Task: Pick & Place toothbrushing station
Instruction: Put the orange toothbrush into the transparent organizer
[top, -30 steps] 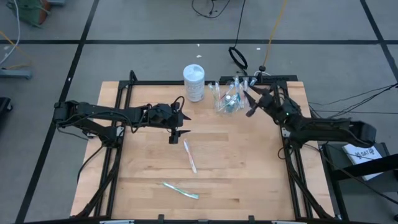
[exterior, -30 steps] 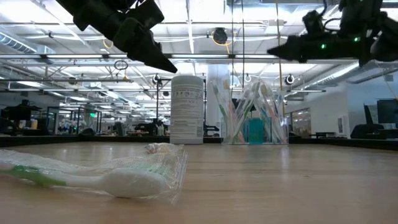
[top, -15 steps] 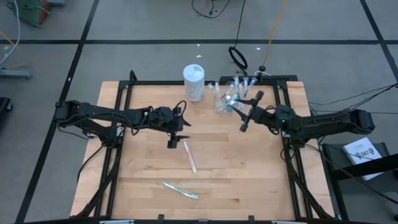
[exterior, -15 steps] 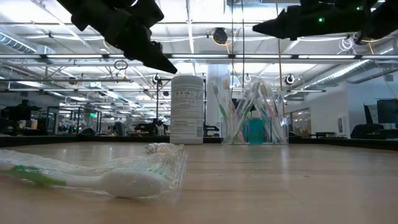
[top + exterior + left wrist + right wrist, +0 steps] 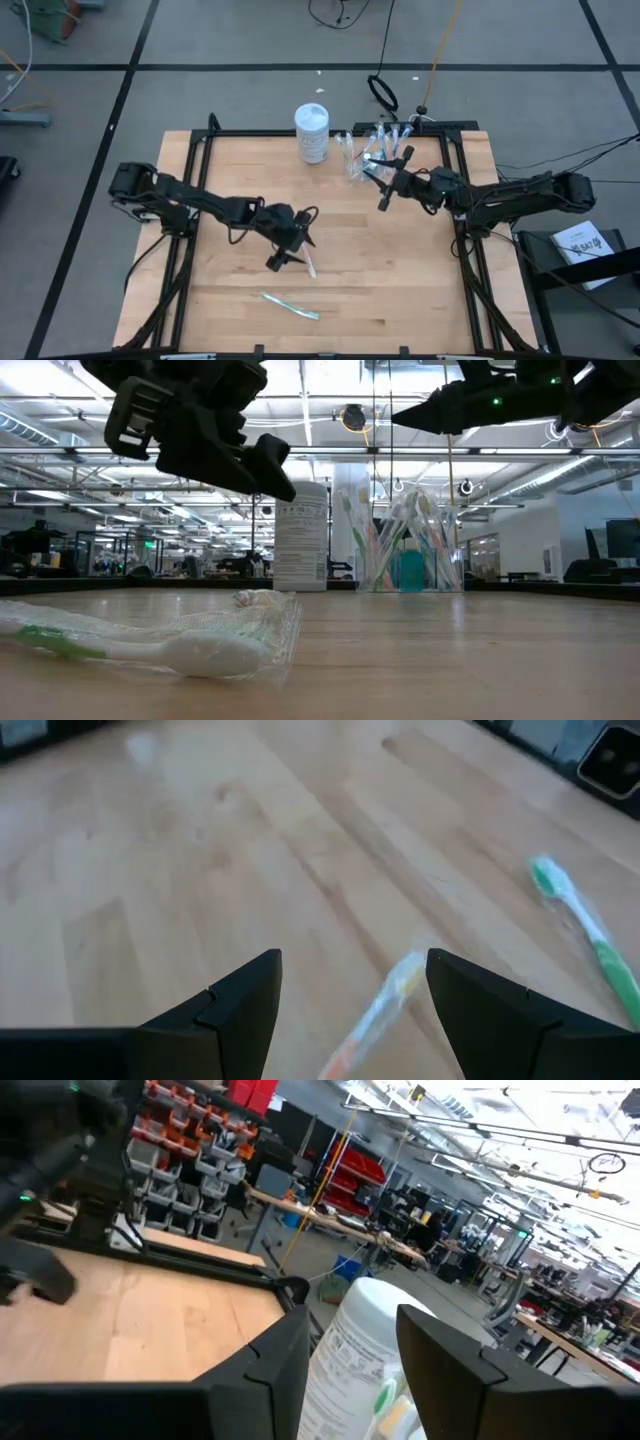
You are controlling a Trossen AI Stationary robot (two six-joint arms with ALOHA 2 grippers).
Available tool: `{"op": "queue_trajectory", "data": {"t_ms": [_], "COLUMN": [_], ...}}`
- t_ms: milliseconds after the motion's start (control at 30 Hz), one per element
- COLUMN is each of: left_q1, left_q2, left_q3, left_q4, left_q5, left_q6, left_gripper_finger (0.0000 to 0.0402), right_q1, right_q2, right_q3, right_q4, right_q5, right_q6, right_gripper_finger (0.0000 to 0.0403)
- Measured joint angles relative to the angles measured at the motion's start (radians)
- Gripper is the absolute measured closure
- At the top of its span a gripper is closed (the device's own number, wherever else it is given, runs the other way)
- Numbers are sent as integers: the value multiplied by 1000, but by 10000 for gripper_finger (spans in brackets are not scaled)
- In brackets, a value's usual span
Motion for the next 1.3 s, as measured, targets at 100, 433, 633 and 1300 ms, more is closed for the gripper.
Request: {"op": "queue_trajectory", "data": {"t_ms": [100,433,633,1300], "left_q1": [-7,-17,-50,-11], "left_q2": [19,34,103,297], "left_q3": [0,0,0,1], "left_q4": [44,126,227,135], "left_q5": [1,0,0,30], "left_q6": [24,-5,-185,16], "left_gripper_finger": [147,147,147,173], "right_q1": [1,1,2,3], "right_q2": [0,0,1,1], "right_q3": [0,0,0,-1], "right_q4": [1,0,-39,-113], "right_q5": [0,-1,-1,-2], "right_q6": [0,84,175,228], "right_gripper_finger": [257,257,261,262]}}
